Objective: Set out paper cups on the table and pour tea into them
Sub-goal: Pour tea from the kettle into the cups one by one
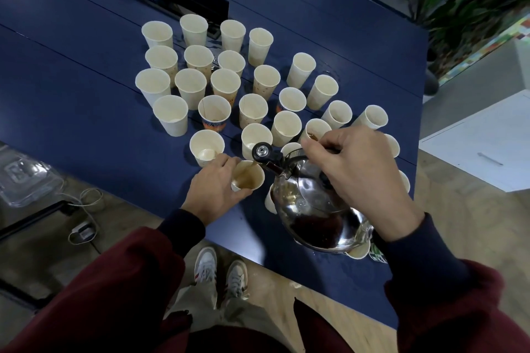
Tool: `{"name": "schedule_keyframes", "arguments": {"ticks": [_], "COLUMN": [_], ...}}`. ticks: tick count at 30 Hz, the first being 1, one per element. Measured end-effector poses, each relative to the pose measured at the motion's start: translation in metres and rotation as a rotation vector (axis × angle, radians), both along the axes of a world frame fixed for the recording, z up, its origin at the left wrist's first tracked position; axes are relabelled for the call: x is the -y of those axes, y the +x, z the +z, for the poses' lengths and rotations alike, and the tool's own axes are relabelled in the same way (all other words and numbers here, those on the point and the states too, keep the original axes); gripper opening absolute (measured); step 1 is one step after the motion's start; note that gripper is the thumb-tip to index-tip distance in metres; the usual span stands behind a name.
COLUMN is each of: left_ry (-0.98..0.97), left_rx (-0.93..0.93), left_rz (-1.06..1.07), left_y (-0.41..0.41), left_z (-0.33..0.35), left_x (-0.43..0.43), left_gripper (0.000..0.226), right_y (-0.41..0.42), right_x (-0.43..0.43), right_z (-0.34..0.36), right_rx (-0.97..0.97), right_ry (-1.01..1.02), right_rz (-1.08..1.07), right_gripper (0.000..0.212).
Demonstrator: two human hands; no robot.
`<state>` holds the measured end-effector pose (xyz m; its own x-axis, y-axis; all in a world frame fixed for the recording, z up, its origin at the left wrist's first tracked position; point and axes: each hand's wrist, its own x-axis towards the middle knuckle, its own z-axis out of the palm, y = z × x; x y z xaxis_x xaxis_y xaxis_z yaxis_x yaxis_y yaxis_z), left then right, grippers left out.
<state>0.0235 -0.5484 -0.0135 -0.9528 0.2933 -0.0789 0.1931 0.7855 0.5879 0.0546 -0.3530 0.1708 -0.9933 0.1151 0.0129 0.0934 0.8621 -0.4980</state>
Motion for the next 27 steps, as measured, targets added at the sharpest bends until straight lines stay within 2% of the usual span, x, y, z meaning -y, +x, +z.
{"name": "schedule_keyframes", "arguments": {"ticks": [5, 12, 19, 23, 27], "left_ry": [-0.018, -0.026, -0.069, -0.052, 0.018], "left_rx": [-0.008, -0.004, -0.014, -0.098, -0.159], "left_rz": [-0.015, -0.037, -0.048, -0.015, 0.017], "left_y": [-0.002, -0.004, -0.006, -0.007, -0.019], "left_z": [0.0, 0.001, 0.006, 0.014, 0.021], "left_x": [0.001, 0.003, 0.003, -0.001, -0.007], "left_gripper": [0.062, 0.059, 0.062, 0.065, 0.055], "right_y": [0.002, 0.005, 0.011, 0.013, 0.01], "right_x": [0.003, 0.005, 0.005, 0.003, 0.001], "right_z": [0.0, 0.001, -0.001, 0.004, 0.008], "right_rx": [0.018, 0.037, 0.024, -0.043, -0.072], "right_ry": [0.0, 0.012, -0.004, -0.06, -0.083], "right_rz": [-0.025, -0.055, -0.098, -0.155, -0.183], "right_gripper": [0.05, 0.041, 0.042, 0.043, 0.051]}}
